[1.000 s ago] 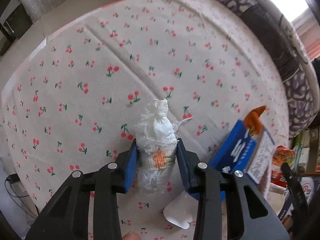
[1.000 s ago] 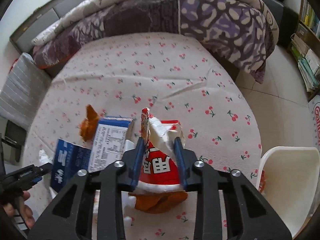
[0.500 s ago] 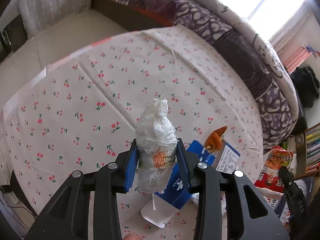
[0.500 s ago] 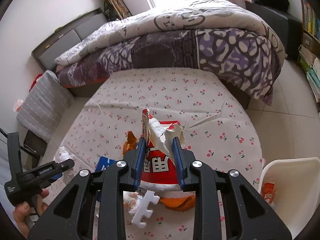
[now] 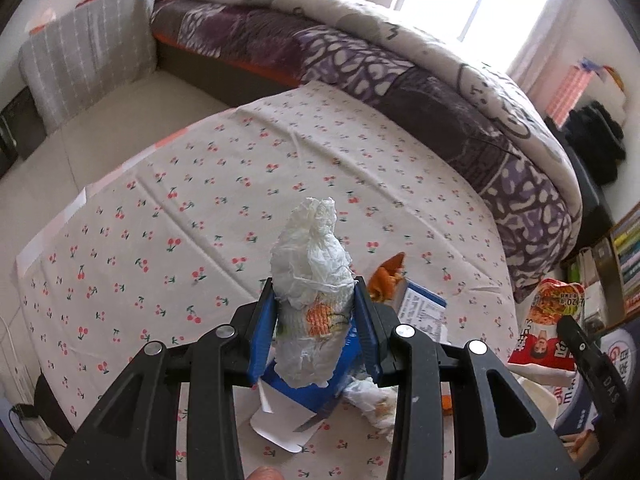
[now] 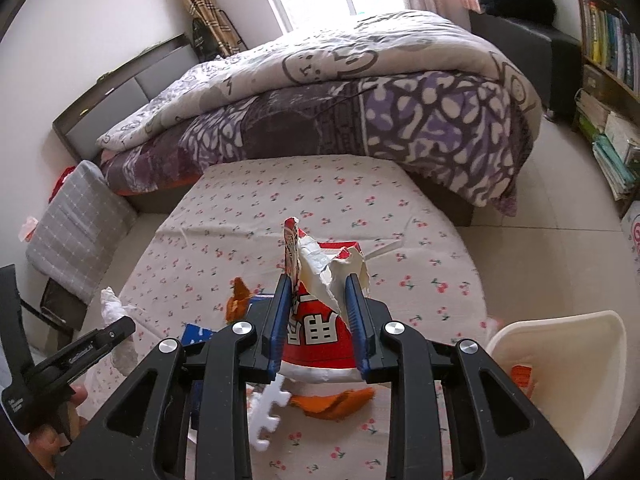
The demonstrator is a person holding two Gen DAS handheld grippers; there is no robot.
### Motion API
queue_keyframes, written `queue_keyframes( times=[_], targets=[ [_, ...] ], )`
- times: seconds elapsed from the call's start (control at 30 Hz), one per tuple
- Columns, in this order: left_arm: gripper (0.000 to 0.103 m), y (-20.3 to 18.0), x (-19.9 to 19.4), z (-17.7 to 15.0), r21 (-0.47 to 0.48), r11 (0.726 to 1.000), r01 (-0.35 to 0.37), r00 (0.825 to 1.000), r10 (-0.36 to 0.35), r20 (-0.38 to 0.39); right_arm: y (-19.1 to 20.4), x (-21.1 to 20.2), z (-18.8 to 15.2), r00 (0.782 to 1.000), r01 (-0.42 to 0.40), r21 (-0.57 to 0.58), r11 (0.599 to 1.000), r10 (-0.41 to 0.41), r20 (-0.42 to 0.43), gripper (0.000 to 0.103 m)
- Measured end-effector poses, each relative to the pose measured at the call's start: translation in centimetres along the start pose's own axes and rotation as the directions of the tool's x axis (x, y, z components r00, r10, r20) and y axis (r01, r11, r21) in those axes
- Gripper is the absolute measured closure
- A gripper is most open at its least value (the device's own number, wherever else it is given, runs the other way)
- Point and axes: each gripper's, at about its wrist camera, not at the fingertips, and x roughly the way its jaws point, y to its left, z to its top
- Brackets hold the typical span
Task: Collect trash
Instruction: 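Lift the plastic bottle and red snack bag off the table with both grippers, then carry the plastic bottle and red snack bag over the white bin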
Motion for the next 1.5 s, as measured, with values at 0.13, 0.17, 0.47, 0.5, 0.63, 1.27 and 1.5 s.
queue_keyframes(
  times=[0.13, 0.17, 0.47, 0.5, 0.63, 1.27, 1.5],
  targets=[
    [0.066, -1.6, -0.2, -0.5, 0.045, 0.999, -0.003, 1.0, 0.003, 0.017, -0.9, -0.4, 0.1, 1.0, 0.024, 0.004, 1.0, -0.024, 0.003, 0.077],
    [0.066, -2.0, -0.3, -0.6, 0.055, 0.998, -0.004, 1.0, 0.003, 0.018, -1.2, -0.4, 0.1, 1.0, 0.029, 0.006, 1.0, -0.029, 0.002, 0.077],
    [0.066, -5.5, -0.4, -2.0, 0.127, 0.992, 0.018, 1.0, -0.02, 0.015, -3.1, -1.4, 0.1, 0.998, 0.066, 0.022, 0.998, -0.066, -0.002, 0.077],
    [0.066, -5.8, -0.4, -2.1, 0.133, 0.991, 0.022, 1.0, -0.024, 0.015, -3.2, -1.5, 0.1, 0.998, 0.07, 0.022, 0.997, -0.07, -0.002, 0.077],
    [0.066, -7.3, -0.6, -2.8, 0.16, 0.986, 0.035, 0.999, -0.038, 0.015, -4.2, -2.2, 0.0, 0.996, 0.085, 0.027, 0.996, -0.085, -0.001, 0.077],
    [0.066, -12.9, -1.3, -6.3, 0.279, 0.957, 0.084, 0.996, -0.088, 0.001, -9.4, -5.6, -0.9, 0.989, 0.147, 0.08, 0.986, -0.146, -0.015, 0.076],
    [0.066, -14.9, -1.7, -7.8, 0.324, 0.94, 0.109, 0.994, -0.112, -0.011, -11.4, -7.0, -1.4, 0.985, 0.173, 0.104, 0.979, -0.173, -0.012, 0.076]
  ],
)
